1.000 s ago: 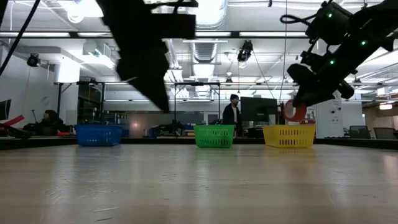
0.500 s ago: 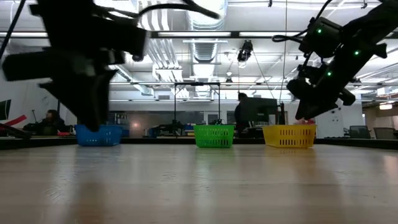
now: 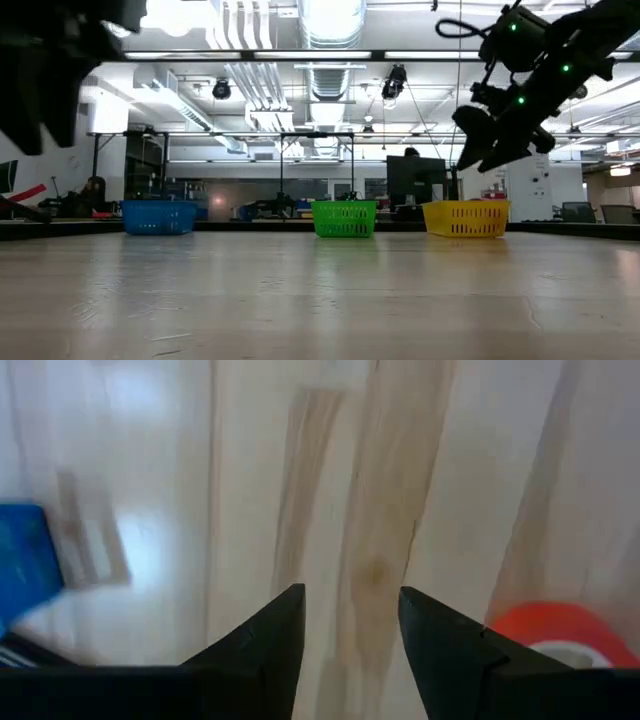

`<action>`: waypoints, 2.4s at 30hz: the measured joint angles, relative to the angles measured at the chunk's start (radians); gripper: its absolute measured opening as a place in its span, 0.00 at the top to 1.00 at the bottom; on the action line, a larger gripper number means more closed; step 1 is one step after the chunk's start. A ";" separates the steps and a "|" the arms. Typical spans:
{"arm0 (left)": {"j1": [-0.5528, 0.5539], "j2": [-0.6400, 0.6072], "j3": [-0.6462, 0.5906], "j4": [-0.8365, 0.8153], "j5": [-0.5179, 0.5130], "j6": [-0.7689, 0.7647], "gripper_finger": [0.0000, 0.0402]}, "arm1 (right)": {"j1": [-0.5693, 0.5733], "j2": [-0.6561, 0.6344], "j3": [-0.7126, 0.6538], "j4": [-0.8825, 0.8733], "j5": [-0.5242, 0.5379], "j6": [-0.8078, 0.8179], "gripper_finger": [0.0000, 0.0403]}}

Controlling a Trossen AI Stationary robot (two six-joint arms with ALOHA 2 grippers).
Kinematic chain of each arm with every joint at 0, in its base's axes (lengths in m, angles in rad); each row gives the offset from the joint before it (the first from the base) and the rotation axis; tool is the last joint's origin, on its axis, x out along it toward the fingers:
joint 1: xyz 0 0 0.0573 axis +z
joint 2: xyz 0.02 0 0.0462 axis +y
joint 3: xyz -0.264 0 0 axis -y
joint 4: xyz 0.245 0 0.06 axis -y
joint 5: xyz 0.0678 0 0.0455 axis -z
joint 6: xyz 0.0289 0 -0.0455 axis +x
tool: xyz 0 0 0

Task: Pick and place Stapler, Stapler remover, tape
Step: Put the orange tape into the yellow basket

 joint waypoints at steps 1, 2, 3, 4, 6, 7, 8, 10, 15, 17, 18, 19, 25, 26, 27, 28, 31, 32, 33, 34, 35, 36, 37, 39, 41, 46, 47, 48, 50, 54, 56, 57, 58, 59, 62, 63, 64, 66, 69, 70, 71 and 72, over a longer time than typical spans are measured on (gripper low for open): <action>-0.007 -0.012 -0.020 0.000 0.018 -0.022 0.59 | 0.005 -0.005 0.007 -0.001 -0.002 -0.008 0.36; -0.014 -0.024 -0.043 0.000 0.030 -0.046 0.59 | 0.013 -0.008 0.014 -0.005 -0.003 -0.022 0.35; -0.024 -0.036 -0.070 0.006 0.037 -0.068 0.59 | 0.023 -0.011 0.024 -0.006 -0.004 -0.037 0.35; -0.034 -0.050 -0.100 0.025 0.055 -0.085 0.59 | 0.033 -0.012 0.034 -0.004 -0.005 -0.046 0.34; -0.044 -0.082 -0.168 0.088 0.147 -0.111 0.59 | 0.054 -0.013 0.053 -0.005 -0.006 -0.053 0.33; -0.047 -0.098 -0.204 0.128 0.195 -0.126 0.59 | 0.064 -0.012 0.063 -0.006 -0.006 -0.055 0.32; -0.049 -0.111 -0.236 0.168 0.230 -0.150 0.59 | 0.075 -0.012 0.073 -0.006 -0.006 -0.056 0.32; -0.058 -0.137 -0.296 0.258 0.279 -0.181 0.59 | 0.096 -0.012 0.092 -0.006 -0.006 -0.060 0.31; -0.081 -0.189 -0.359 0.336 0.314 -0.252 0.59 | 0.125 -0.012 0.124 -0.006 -0.010 -0.062 0.32; -0.090 -0.206 -0.360 0.345 0.313 -0.266 0.59 | 0.131 -0.012 0.128 -0.005 -0.011 -0.062 0.33; -0.095 -0.215 -0.360 0.356 0.312 -0.271 0.59 | 0.132 -0.012 0.128 -0.006 -0.011 -0.061 0.34; -0.098 -0.223 -0.360 0.370 0.311 -0.275 0.59 | 0.133 -0.011 0.128 -0.006 -0.012 -0.061 0.34; -0.109 -0.232 -0.378 0.486 0.287 -0.302 0.59 | 0.133 -0.010 0.121 -0.006 -0.017 -0.048 0.36; -0.109 -0.223 -0.388 0.503 0.287 -0.304 0.59 | 0.133 -0.010 0.120 -0.005 -0.018 -0.044 0.36; -0.109 -0.212 -0.397 0.507 0.290 -0.310 0.59 | 0.133 -0.010 0.119 -0.005 -0.019 -0.044 0.36; -0.109 -0.201 -0.405 0.504 0.299 -0.318 0.59 | 0.134 -0.010 0.118 -0.005 -0.021 -0.044 0.36; -0.108 -0.171 -0.422 0.499 0.326 -0.327 0.59 | 0.138 -0.010 0.117 -0.005 -0.022 -0.044 0.35; -0.108 -0.165 -0.422 0.499 0.327 -0.325 0.59 | 0.138 -0.010 0.117 -0.005 -0.023 -0.044 0.35; -0.108 -0.159 -0.422 0.500 0.327 -0.320 0.59 | 0.138 -0.010 0.117 -0.005 -0.025 -0.044 0.35; -0.108 -0.153 -0.423 0.507 0.327 -0.309 0.59 | 0.138 -0.010 0.117 -0.005 -0.026 -0.044 0.35; -0.108 -0.149 -0.424 0.508 0.328 -0.302 0.59 | 0.138 -0.010 0.117 -0.004 -0.026 -0.044 0.35; -0.107 -0.147 -0.425 0.515 0.325 -0.301 0.59 | 0.138 -0.010 0.117 -0.003 -0.028 -0.042 0.34; -0.107 -0.148 -0.425 0.527 0.319 -0.301 0.59 | 0.138 -0.010 0.117 -0.002 -0.032 -0.040 0.34; -0.107 -0.148 -0.425 0.558 0.308 -0.295 0.60 | 0.138 -0.010 0.117 0.009 -0.053 -0.039 0.34; -0.107 -0.148 -0.425 0.599 0.289 -0.280 0.64 | 0.139 -0.010 0.117 0.020 -0.079 -0.040 0.35; -0.105 -0.148 -0.431 0.662 0.244 -0.231 0.80 | 0.172 -0.010 0.116 0.068 -0.102 -0.041 0.37; -0.105 -0.148 -0.432 0.661 0.237 -0.226 0.84 | 0.182 -0.010 0.116 0.078 -0.103 -0.041 0.38; -0.105 -0.148 -0.434 0.662 0.230 -0.223 0.88 | 0.192 -0.010 0.116 0.086 -0.105 -0.043 0.38; -0.105 -0.148 -0.434 0.664 0.192 -0.211 0.91 | 0.217 -0.010 0.120 0.092 -0.110 -0.044 0.39; -0.092 -0.148 -0.435 0.690 0.081 -0.191 0.91 | 0.284 -0.010 0.125 0.145 -0.112 -0.043 0.40; -0.085 -0.148 -0.432 0.712 0.002 -0.179 0.91 | 0.322 -0.010 0.125 0.187 -0.134 -0.041 0.41; -0.082 -0.148 -0.429 0.724 -0.046 -0.179 0.91 | 0.341 -0.010 0.125 0.214 -0.156 -0.041 0.41; -0.079 -0.148 -0.426 0.736 -0.099 -0.178 0.89 | 0.361 -0.010 0.125 0.244 -0.178 -0.043 0.41; -0.075 -0.148 -0.422 0.745 -0.153 -0.174 0.88 | 0.382 -0.010 0.125 0.271 -0.200 -0.046 0.41; -0.063 -0.148 -0.402 0.750 -0.355 -0.169 0.85 | 0.440 -0.010 0.125 0.347 -0.252 -0.034 0.41; -0.057 -0.148 -0.396 0.752 -0.430 -0.170 0.85 | 0.456 -0.007 0.124 0.377 -0.262 -0.020 0.41; -0.050 -0.148 -0.389 0.754 -0.500 -0.171 0.85 | 0.470 -0.002 0.123 0.404 -0.265 -0.004 0.40; -0.029 -0.148 -0.373 0.758 -0.595 -0.168 0.87 | 0.496 0.011 0.121 0.431 -0.269 0.021 0.39; 0.026 -0.148 -0.350 0.783 -0.661 -0.136 0.90 | 0.519 0.052 0.121 0.469 -0.269 0.056 0.37; 0.047 -0.148 -0.346 0.810 -0.676 -0.113 0.90 | 0.523 0.071 0.120 0.484 -0.268 0.068 0.36; 0.067 -0.148 -0.342 0.846 -0.685 -0.079 0.90 | 0.525 0.094 0.120 0.507 -0.268 0.074 0.35; 0.088 -0.148 -0.340 0.892 -0.687 -0.033 0.90 | 0.526 0.122 0.120 0.538 -0.266 0.079 0.34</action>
